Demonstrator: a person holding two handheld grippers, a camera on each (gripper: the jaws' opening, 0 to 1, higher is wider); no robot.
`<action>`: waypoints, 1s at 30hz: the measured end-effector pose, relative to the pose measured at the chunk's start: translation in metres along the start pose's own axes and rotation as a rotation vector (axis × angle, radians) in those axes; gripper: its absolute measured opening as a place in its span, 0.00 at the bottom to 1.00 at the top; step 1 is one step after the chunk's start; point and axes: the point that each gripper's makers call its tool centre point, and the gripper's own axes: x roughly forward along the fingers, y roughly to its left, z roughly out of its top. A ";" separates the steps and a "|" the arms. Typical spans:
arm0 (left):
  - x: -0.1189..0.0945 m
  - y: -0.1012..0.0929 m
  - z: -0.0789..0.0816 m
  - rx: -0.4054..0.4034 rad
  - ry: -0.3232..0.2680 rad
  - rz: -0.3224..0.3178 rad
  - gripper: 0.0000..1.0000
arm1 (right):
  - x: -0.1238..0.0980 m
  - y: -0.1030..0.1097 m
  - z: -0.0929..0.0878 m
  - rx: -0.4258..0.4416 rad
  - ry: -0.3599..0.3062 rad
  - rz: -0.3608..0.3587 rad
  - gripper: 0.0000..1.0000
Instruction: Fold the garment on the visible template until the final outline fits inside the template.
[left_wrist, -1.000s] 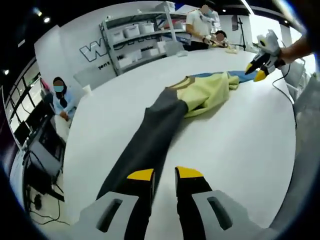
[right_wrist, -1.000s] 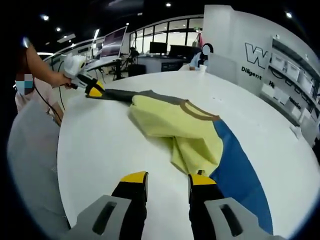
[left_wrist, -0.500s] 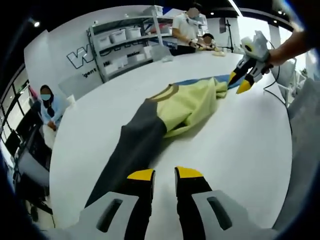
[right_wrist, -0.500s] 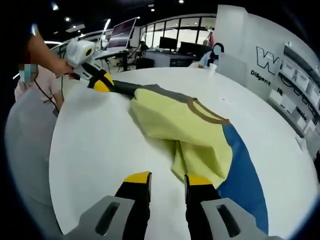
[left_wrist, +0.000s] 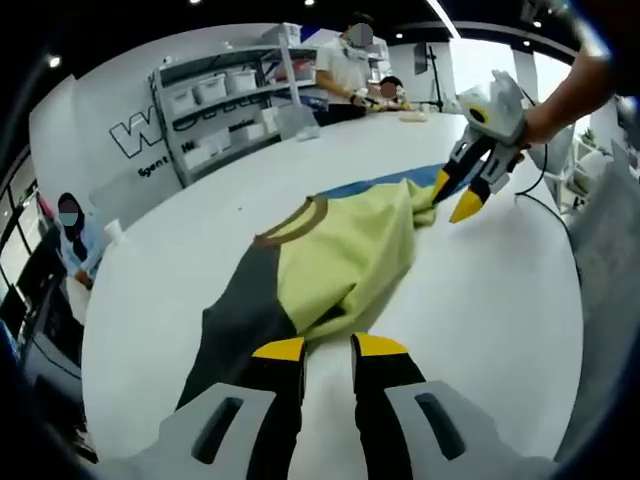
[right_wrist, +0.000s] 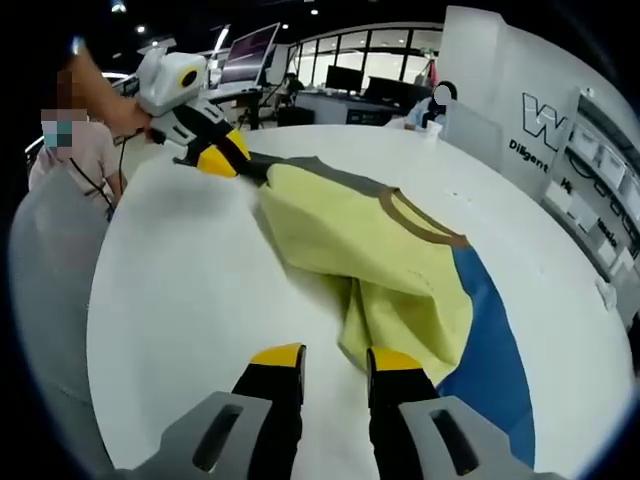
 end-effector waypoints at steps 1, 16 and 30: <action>0.004 -0.003 0.005 0.016 -0.004 -0.015 0.25 | 0.000 0.000 0.000 -0.002 0.002 0.000 0.18; 0.038 -0.019 0.035 0.097 -0.022 -0.095 0.27 | 0.009 -0.001 0.002 -0.016 0.011 0.006 0.15; 0.057 -0.036 0.043 0.161 0.000 -0.168 0.19 | 0.014 -0.004 0.001 -0.028 0.022 0.002 0.13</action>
